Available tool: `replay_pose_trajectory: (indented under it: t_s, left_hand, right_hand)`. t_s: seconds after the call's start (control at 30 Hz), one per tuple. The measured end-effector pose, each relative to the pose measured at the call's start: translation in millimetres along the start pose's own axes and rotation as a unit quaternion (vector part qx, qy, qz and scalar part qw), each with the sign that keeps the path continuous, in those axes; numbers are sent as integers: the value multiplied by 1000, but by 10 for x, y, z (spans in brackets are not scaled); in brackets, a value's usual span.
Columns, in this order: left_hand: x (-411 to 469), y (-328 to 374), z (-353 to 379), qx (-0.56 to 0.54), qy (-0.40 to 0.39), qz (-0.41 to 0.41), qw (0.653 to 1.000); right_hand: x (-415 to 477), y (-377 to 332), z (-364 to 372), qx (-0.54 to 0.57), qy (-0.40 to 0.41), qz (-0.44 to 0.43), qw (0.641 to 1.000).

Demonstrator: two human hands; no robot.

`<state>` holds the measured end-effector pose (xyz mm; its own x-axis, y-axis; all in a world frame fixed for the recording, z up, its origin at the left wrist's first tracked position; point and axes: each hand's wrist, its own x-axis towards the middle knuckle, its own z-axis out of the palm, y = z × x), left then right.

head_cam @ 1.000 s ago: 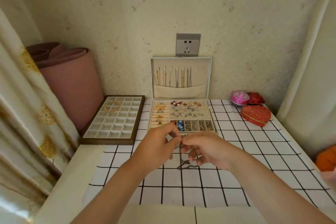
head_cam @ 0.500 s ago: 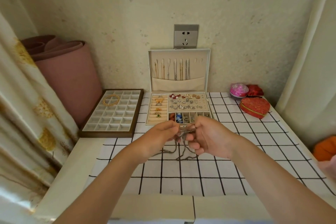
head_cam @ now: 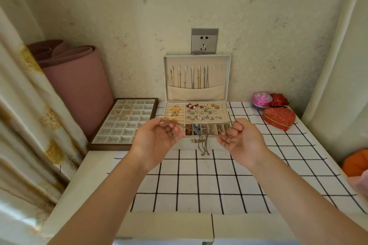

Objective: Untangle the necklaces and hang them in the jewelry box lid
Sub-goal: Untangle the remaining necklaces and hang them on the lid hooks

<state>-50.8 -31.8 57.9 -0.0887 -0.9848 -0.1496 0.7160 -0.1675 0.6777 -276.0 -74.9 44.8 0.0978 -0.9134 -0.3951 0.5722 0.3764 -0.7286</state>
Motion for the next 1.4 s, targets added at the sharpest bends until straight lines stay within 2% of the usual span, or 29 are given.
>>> replay_pose_trajectory:
  t_s: [0.1, 0.17, 0.23, 0.33, 0.37, 0.4, 0.47, 0.53, 0.57, 0.6, 0.63, 0.73, 0.87, 0.93, 1.0, 1.07, 1.13, 1.17, 1.27, 1.4]
  left_hand:
    - [-6, 76, -12, -35, 22, 29, 999]
    - [-5, 128, -33, -2, 70, 33, 997]
    - [-13, 195, -60, 125, 122, 36, 984]
    - [-36, 312, -88, 280, 129, 1, 951]
    - [-47, 340, -97, 360, 130, -19, 924]
    - [-55, 356, -124, 464, 135, -39, 875]
    - [-55, 346, -227, 642, 146, -73, 749]
    - [-51, 319, -364, 757, 137, -115, 629]
    - [-53, 310, -426, 792, 126, -137, 581]
    - [-61, 306, -467, 813, 115, -154, 549]
    - [-65, 302, -488, 822, 104, -163, 536]
    - [-93, 252, -408, 812, 59, -176, 554]
    - [-172, 179, -148, 807, 1, -165, 567]
    - [-164, 150, -22, 796, -14, -97, 598]
    - [-124, 60, 112, 753, -29, 21, 657]
    - [-71, -72, 250, 668, -56, 109, 734]
    - [-43, -197, 397, 576, -103, 112, 803]
    - [-34, -245, 457, 548, -123, 100, 821]
    - [16, -293, 532, 525, -125, 45, 841]
    - [54, -203, 550, 554, -109, -7, 825]
  right_hand:
    - [-14, -38, -9, 36, 36, -16, 999]
    - [-10, -62, -32, 44, 37, -9, 998]
    - [0, -85, -57, -9, 40, -14, 999]
    - [-2, -119, -70, -190, 93, -55, 976]
    - [-8, -123, -65, -235, 118, -72, 962]
    - [-10, -125, -62, -262, 143, -90, 950]
    - [-9, -122, -68, -306, 183, -142, 923]
    - [-23, -118, -80, -353, 209, -185, 893]
    - [-29, -119, -81, -368, 213, -201, 883]
    - [-34, -120, -79, -378, 211, -213, 876]
    - [-46, -124, -65, -385, 200, -219, 874]
    - [-71, -119, -22, -428, 93, -206, 875]
    - [-198, -95, 36, -525, -93, -175, 828]
    - [-249, -92, 59, -567, -133, -177, 794]
    - [-285, -95, 89, -595, -167, -173, 767]
    - [-302, -110, 120, -604, -188, -174, 755]
    - [-312, -134, 145, -609, -196, -194, 743]
    - [-316, -147, 156, -607, -195, -206, 742]
    - [-324, -201, 172, -600, -169, -232, 747]
    - [-296, -282, 139, -573, -149, -249, 766]
